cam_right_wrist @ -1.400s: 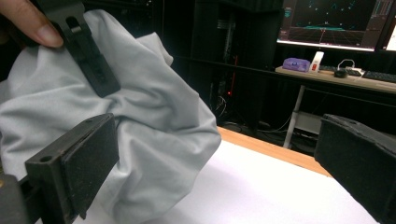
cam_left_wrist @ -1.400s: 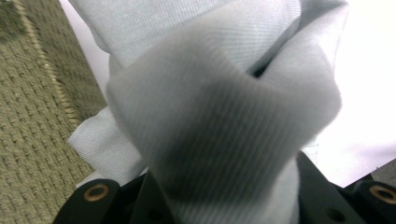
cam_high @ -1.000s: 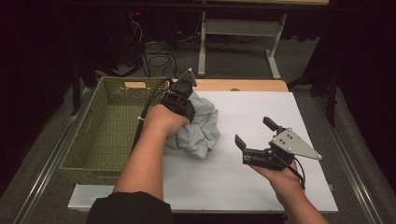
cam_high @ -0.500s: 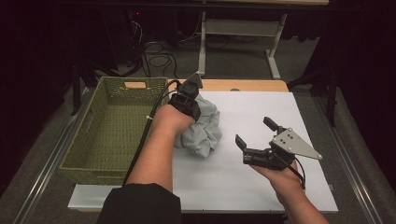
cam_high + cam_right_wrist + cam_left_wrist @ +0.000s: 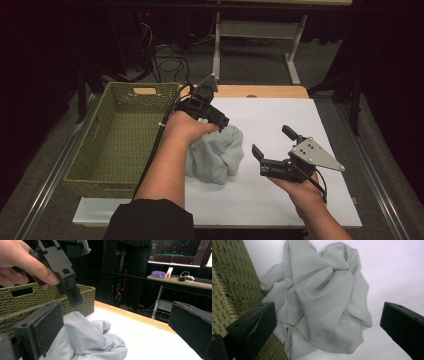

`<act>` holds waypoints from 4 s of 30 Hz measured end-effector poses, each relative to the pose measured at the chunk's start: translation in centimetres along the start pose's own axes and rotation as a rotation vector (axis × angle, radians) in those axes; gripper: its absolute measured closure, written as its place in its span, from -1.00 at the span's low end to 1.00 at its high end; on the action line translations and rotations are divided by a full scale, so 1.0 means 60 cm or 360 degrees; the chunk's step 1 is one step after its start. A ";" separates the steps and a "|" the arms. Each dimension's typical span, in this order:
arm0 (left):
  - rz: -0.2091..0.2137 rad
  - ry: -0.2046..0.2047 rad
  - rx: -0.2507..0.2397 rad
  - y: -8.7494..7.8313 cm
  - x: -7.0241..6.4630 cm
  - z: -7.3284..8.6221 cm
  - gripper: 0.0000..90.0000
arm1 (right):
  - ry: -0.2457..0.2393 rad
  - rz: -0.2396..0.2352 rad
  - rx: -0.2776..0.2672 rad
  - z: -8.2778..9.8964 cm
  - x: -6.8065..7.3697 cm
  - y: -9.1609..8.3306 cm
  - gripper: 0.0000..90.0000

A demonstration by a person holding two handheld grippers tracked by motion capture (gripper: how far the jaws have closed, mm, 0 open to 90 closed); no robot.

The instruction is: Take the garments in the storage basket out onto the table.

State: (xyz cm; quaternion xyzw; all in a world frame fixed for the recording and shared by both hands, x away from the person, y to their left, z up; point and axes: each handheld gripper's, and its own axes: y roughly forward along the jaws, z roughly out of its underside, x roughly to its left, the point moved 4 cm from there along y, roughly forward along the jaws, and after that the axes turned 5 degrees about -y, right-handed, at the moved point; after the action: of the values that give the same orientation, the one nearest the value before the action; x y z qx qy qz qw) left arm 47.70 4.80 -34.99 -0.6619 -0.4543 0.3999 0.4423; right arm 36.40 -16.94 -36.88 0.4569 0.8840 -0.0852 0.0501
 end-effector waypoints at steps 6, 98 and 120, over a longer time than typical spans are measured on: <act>0.0010 -0.0003 0.0001 -0.002 -0.002 0.001 -0.98 | 0.0002 -0.0001 0.0003 0.000 0.001 0.000 -0.99; 0.0439 0.0327 -0.1204 0.056 -0.017 0.244 -1.00 | -0.0038 0.0010 0.0117 0.035 0.010 -0.004 -0.99; 0.0558 0.0444 -0.1311 0.110 -0.020 0.310 -1.00 | -0.0015 0.0117 0.0202 0.067 0.015 -0.068 -0.99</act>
State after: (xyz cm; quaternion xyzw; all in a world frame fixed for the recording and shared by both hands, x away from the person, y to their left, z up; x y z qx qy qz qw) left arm 31.70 6.47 -46.49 -0.8965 -0.3928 0.1621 0.1251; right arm 32.61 -19.33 -40.56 0.4908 0.8592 -0.1414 0.0283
